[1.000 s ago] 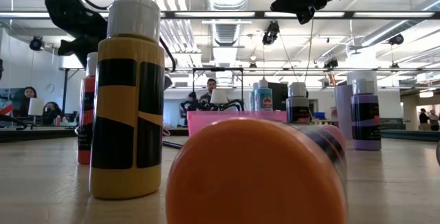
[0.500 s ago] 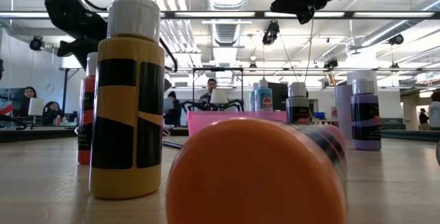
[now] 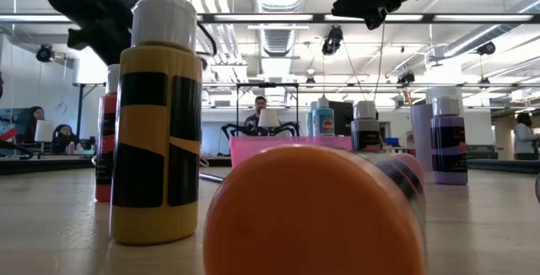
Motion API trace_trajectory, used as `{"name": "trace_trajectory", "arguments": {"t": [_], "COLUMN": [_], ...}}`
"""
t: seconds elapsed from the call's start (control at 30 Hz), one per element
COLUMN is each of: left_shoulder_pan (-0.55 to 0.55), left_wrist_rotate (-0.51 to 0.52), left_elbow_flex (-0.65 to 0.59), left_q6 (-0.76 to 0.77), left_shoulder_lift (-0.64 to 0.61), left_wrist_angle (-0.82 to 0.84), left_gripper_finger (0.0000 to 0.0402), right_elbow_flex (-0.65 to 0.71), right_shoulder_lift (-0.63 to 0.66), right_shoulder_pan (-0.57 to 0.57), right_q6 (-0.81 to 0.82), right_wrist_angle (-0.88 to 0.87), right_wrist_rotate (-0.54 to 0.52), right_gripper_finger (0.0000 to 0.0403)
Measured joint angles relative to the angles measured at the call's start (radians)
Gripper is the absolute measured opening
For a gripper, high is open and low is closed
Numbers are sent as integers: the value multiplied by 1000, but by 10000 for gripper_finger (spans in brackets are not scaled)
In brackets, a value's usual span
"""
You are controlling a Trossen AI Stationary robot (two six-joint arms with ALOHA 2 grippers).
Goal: Pick & Place Paint Supplies
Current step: Put the black gold paint brush into the violet cup
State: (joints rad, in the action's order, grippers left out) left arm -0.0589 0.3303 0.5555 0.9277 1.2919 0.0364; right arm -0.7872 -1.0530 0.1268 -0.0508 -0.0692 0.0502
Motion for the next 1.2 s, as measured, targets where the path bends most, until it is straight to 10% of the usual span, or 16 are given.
{"name": "trace_trajectory", "arguments": {"t": [0.7, 0.93, 1.2], "left_shoulder_pan": [0, 0, -10], "left_wrist_rotate": [3, 0, 8], "left_elbow_flex": [0, 0, 0], "left_q6": [-32, -31, 3], "left_shoulder_lift": [-48, -49, -49], "left_wrist_angle": [6, 6, 114], "left_gripper_finger": [0, 0, 6], "right_elbow_flex": [33, 66, -65], "right_shoulder_lift": [-74, -284, -369], "right_shoulder_pan": [-5, -2, 0], "right_q6": [44, 56, 43], "right_wrist_angle": [89, 391, 213], "right_wrist_rotate": [17, 73, 82], "right_gripper_finger": [42, 66, 105]}}
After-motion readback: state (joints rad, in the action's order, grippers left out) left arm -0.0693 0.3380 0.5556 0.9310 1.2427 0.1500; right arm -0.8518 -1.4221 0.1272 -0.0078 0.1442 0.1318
